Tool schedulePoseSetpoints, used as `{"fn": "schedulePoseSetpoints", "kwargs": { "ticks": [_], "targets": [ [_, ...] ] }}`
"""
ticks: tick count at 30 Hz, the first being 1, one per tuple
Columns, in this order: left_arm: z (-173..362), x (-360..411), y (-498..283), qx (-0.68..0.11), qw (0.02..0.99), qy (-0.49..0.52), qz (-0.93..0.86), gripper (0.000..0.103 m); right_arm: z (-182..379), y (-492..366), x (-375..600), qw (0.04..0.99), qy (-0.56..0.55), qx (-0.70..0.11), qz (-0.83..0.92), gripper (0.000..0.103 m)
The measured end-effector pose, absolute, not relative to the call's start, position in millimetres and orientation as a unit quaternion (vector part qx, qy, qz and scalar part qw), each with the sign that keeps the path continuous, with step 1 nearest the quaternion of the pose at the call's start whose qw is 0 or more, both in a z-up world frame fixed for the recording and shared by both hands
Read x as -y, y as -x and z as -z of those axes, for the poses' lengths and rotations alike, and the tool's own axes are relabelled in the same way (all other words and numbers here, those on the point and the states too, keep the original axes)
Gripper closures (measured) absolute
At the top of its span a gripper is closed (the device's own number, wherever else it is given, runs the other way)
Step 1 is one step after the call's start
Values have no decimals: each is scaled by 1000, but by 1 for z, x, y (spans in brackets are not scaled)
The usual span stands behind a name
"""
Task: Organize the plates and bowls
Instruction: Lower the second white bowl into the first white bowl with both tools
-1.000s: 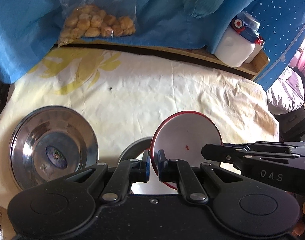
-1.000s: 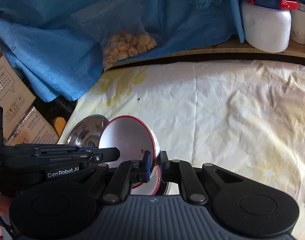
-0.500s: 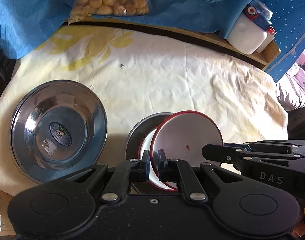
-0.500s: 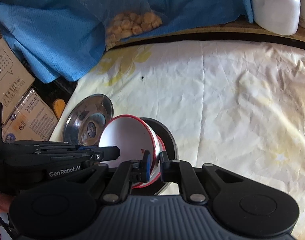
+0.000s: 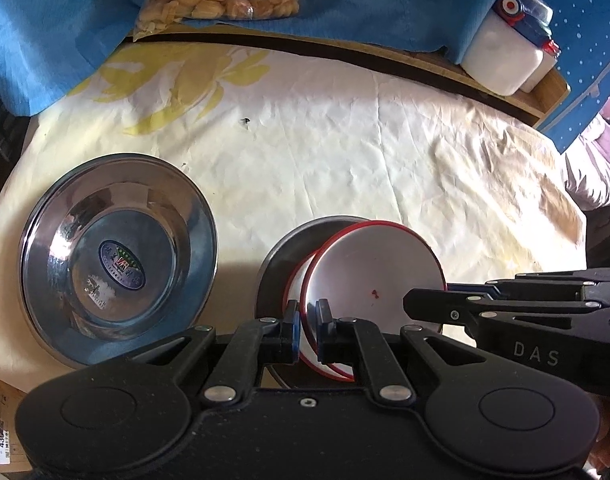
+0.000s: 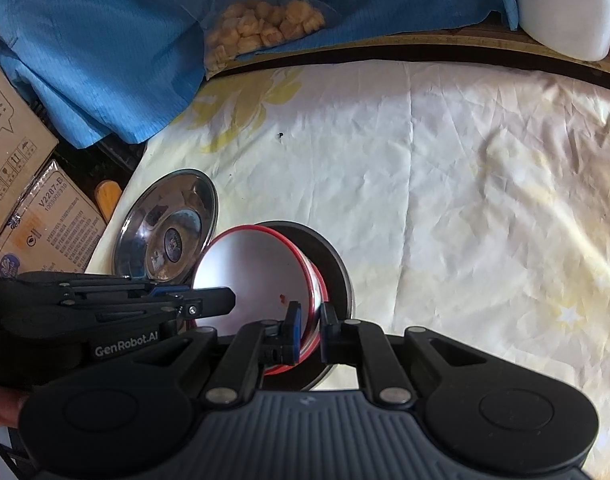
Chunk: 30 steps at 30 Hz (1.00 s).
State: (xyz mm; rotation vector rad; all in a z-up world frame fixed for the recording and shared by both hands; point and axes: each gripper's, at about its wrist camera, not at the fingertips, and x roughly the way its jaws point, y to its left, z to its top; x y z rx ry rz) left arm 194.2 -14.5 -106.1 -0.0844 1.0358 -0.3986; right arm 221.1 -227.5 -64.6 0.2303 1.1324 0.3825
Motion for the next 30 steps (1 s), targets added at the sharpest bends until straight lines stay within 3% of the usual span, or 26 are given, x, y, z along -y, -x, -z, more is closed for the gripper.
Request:
{"fn": "schedulePoseSetpoints", "kwargs": {
  "ticks": [20,30],
  "targets": [
    [105,23,-203,-518,834,16,187,93,67,-231,229,804,-109,-555,-184,93],
    [104,24,-204,-520,833,11,190,91,68,-231,227,796,-109,-565,-189,86]
  ]
}}
